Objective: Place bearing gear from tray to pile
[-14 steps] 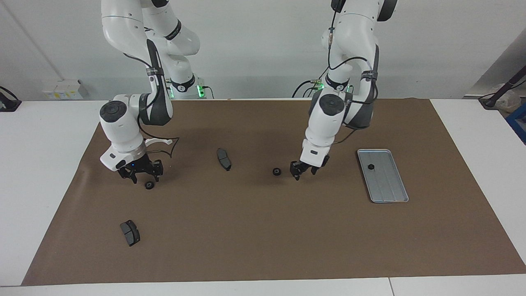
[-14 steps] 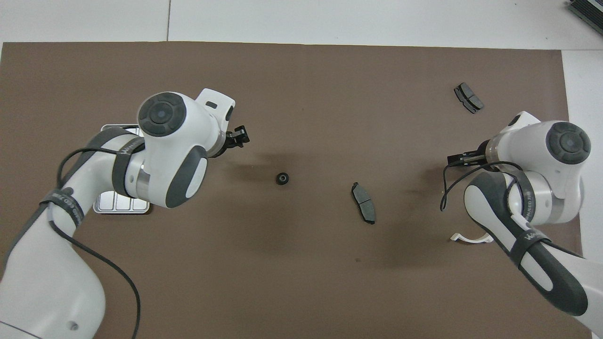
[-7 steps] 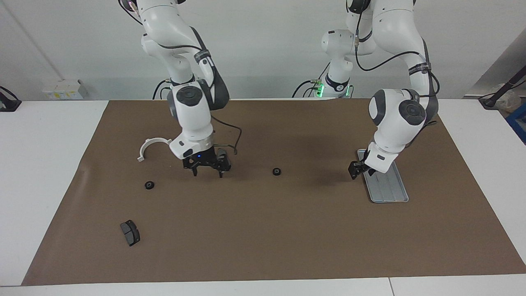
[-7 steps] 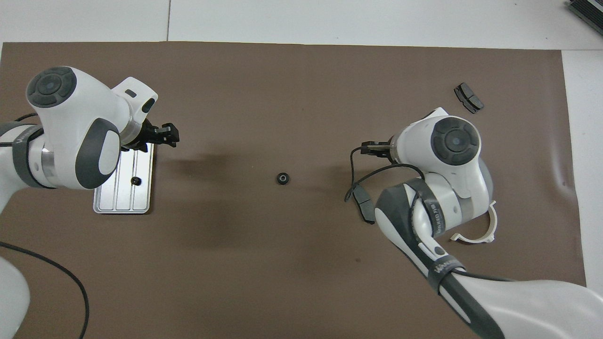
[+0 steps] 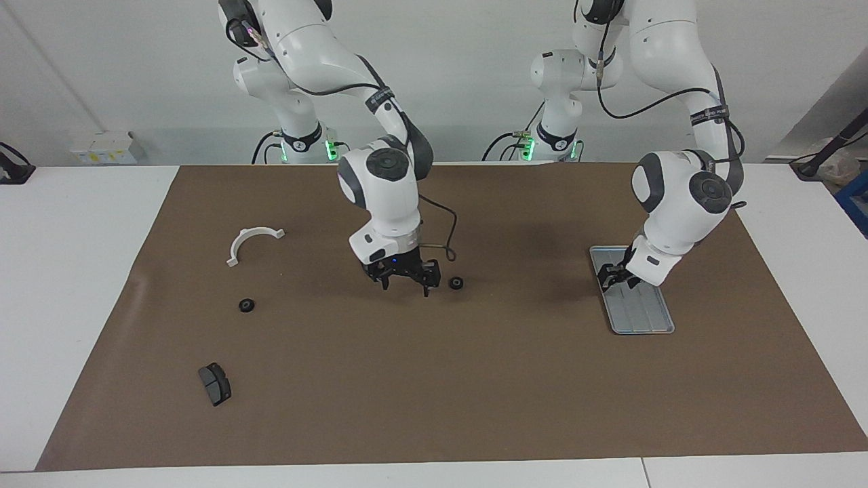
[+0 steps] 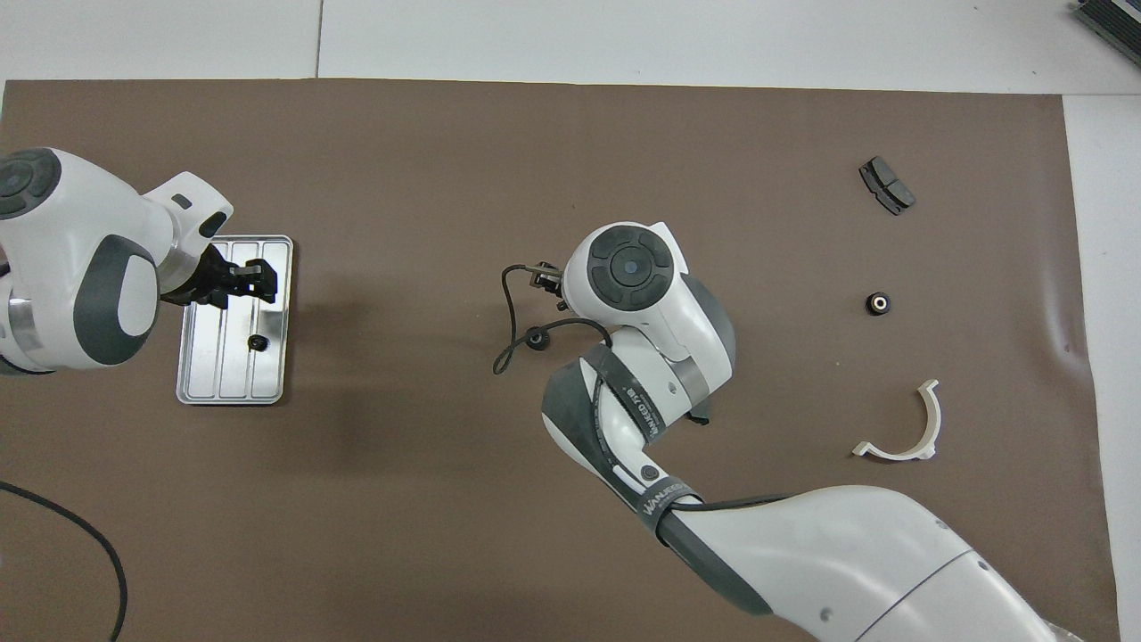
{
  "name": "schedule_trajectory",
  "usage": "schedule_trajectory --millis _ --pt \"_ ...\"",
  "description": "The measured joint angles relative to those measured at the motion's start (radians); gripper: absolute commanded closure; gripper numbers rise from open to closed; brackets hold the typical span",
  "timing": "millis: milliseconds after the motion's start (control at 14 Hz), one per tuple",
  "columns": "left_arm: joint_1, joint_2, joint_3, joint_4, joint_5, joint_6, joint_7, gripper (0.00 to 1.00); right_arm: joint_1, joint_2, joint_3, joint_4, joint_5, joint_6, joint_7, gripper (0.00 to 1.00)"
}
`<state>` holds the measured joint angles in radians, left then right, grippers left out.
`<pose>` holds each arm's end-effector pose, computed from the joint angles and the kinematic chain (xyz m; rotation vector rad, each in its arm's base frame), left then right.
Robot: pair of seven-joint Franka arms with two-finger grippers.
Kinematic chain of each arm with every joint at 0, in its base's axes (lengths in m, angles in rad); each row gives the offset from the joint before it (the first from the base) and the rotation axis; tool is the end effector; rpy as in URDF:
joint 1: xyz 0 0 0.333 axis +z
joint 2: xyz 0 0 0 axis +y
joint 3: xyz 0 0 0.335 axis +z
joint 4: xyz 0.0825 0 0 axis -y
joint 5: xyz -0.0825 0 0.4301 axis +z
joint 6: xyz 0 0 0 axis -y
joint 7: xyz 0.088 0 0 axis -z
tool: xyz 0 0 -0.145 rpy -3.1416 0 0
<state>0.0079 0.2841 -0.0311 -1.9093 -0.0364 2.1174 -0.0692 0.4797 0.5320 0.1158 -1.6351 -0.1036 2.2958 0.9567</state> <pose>0.6471 -0.0174 0.2965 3.1019 0.1040 -0.1206 0.6281 0.4089 0.2763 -3.0226 0.4838 -0.1718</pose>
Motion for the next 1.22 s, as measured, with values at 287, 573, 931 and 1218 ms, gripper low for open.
schedule_trajectory --millis 287,573,931,1218 --pt "0.01 -0.02 -0.002 -0.057 0.0 0.002 0.014 0.45 0.057 0.052 -0.003 0.049 -0.008 -0.001 0.057 0.13" --pt "0.01 -0.022 -0.003 -0.09 0.0 0.03 0.014 0.48 0.065 0.059 -0.003 0.053 -0.011 -0.012 0.058 0.24" --pt "0.01 -0.022 -0.003 -0.114 0.0 0.05 0.025 0.53 0.082 0.073 -0.003 0.044 -0.013 -0.014 0.058 0.3" --pt "0.01 -0.022 -0.003 -0.129 0.0 0.056 0.031 0.59 0.084 0.073 -0.003 0.037 -0.014 -0.014 0.058 0.87"
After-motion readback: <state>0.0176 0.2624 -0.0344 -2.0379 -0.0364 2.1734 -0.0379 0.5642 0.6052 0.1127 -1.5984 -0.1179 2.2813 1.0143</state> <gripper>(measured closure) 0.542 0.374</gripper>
